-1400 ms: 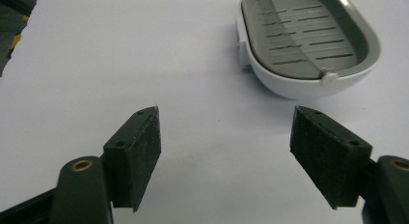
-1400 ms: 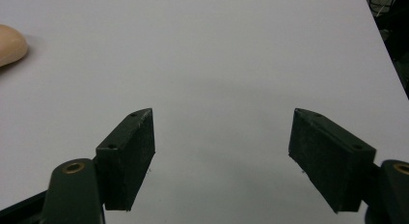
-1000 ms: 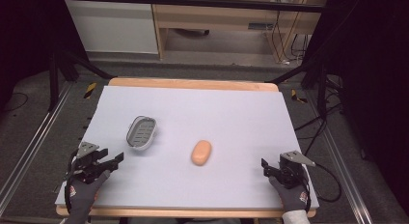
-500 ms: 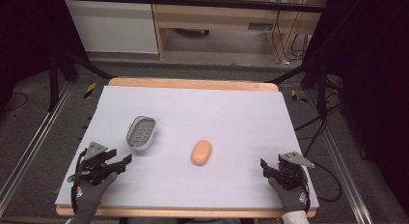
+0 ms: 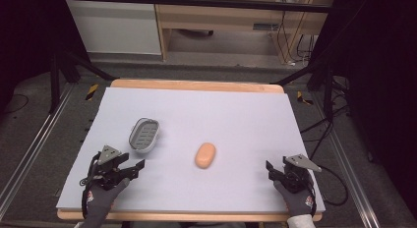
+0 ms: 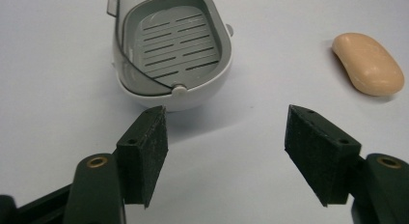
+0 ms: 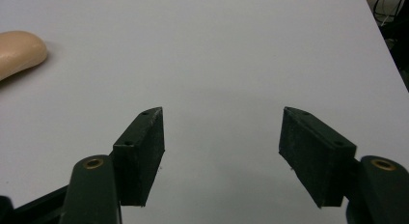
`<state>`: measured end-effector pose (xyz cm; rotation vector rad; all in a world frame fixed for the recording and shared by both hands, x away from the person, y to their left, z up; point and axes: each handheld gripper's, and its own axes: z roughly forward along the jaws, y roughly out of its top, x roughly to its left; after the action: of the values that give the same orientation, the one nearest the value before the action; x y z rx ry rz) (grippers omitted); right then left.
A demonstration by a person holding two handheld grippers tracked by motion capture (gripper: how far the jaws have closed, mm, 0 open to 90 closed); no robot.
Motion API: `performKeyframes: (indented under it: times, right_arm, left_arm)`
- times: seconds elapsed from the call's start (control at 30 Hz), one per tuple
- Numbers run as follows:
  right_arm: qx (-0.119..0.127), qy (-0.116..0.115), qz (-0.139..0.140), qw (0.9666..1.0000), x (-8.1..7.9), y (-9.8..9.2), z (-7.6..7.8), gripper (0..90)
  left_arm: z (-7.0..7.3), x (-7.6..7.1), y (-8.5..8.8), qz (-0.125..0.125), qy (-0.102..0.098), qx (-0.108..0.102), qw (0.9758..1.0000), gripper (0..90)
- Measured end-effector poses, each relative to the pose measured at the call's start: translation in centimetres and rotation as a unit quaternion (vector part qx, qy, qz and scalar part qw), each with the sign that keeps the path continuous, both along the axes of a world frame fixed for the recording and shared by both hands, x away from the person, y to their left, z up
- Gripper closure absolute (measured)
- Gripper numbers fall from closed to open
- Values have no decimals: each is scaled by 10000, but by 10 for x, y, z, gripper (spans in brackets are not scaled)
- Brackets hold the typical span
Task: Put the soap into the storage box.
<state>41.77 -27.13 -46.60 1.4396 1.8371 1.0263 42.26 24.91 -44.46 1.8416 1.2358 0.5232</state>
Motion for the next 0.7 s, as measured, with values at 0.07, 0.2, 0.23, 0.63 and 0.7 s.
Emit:
performKeyframes:
  times: [0.07, 0.2, 0.23, 0.63, 0.7]
  right_arm:
    - [16, -3, -12, 10000, 0, 0, 0, 331]
    - [39, -18, 23, 10000, 0, 1, 1, 340]
    - [50, -11, 27, 10000, 0, 2, 1, 341]
    - [42, 1, 111, 9999, 0, 5, 4, 384]
    - [21, -36, 105, 9999, 0, 5, 4, 387]
  left_arm:
    - [0, 0, -2, -36, 3, 9, 10000, 307]
    - [4, 3, -9, -131, -6, 24, 9999, 296]
    - [5, 3, -10, -142, -24, 36, 9999, 296]
    - [21, 7, -28, -346, -150, 51, 9993, 290]
    - [26, 9, -33, -384, -187, -11, 9991, 289]
